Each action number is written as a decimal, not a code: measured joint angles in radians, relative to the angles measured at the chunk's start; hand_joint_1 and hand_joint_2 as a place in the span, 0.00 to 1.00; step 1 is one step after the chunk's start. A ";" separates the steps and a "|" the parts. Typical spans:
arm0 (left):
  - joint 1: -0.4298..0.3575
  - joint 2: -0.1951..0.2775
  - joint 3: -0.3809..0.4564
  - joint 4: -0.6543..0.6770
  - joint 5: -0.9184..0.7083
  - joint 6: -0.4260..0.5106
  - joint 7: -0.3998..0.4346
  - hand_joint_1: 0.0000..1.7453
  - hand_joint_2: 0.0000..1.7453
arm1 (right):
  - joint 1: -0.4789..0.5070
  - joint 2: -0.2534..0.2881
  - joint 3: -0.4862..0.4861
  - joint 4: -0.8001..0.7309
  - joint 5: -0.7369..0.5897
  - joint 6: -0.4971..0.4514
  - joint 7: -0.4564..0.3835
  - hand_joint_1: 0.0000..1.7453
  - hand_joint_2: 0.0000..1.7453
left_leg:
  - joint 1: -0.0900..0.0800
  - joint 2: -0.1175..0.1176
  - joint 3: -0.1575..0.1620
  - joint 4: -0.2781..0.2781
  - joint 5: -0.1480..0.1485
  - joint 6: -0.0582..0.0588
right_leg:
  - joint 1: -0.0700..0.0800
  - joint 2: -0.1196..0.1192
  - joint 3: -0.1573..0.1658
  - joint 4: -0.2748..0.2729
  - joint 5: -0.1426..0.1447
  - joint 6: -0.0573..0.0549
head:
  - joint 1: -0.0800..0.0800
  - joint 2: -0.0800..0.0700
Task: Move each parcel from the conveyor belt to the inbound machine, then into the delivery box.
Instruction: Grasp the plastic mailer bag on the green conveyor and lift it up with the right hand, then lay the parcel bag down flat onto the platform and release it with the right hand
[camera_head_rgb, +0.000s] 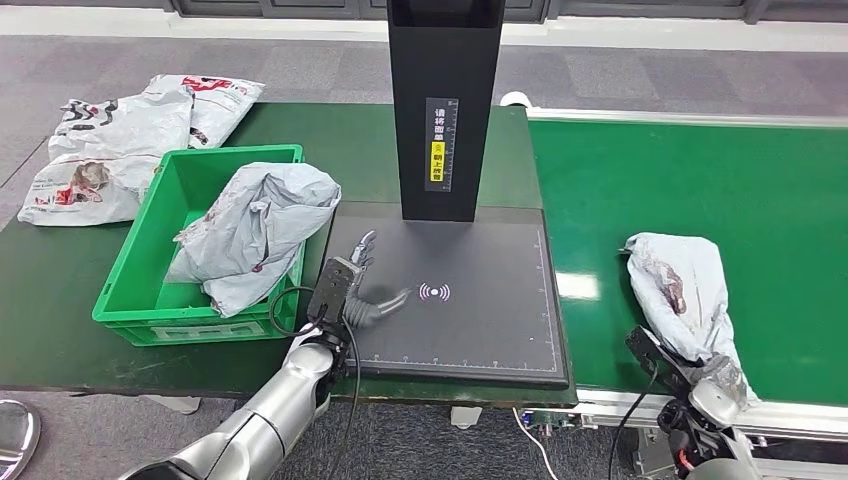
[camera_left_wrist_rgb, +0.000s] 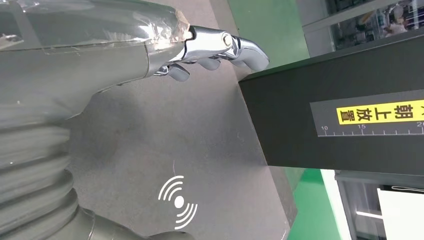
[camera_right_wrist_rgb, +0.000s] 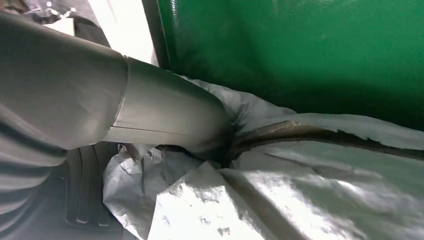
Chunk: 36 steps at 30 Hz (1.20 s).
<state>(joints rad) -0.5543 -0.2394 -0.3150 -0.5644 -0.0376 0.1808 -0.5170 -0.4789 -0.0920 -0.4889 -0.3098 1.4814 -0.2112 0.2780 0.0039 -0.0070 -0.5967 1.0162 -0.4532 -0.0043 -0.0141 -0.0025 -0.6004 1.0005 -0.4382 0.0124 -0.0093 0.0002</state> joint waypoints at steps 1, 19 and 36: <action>0.003 0.001 0.000 -0.004 0.000 0.004 0.000 0.00 1.00 | 0.000 0.001 0.000 0.000 -0.010 -0.029 -0.025 1.00 1.00 | 0.000 0.000 0.000 0.000 0.000 0.000 | 0.000 0.000 0.000 0.000 0.000 0.000 | 0.000 0.000; 0.069 0.009 0.072 -0.090 -0.079 0.120 0.017 0.00 1.00 | 0.208 0.217 0.437 -0.749 -0.496 -0.433 -0.426 1.00 1.00 | 0.001 0.000 -0.001 -0.001 0.001 -0.002 | 0.000 0.000 -0.004 0.002 -0.001 -0.002 | 0.000 0.000; 0.034 0.001 0.094 -0.086 -0.099 0.090 0.029 0.00 1.00 | 0.289 0.251 0.742 -0.851 -0.442 -0.144 -0.306 1.00 1.00 | 0.000 0.002 -0.002 -0.001 0.001 -0.002 | 0.000 0.002 -0.004 0.002 -0.001 -0.002 | 0.000 0.000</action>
<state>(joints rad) -0.5200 -0.2388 -0.2213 -0.6504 -0.1370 0.2713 -0.4879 -0.1901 0.1594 0.2536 -1.1612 1.0394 -0.3556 -0.0275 0.0042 -0.0054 -0.5982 1.0154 -0.4521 -0.0063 -0.0140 -0.0007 -0.6044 1.0023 -0.4387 0.0104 -0.0094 0.0002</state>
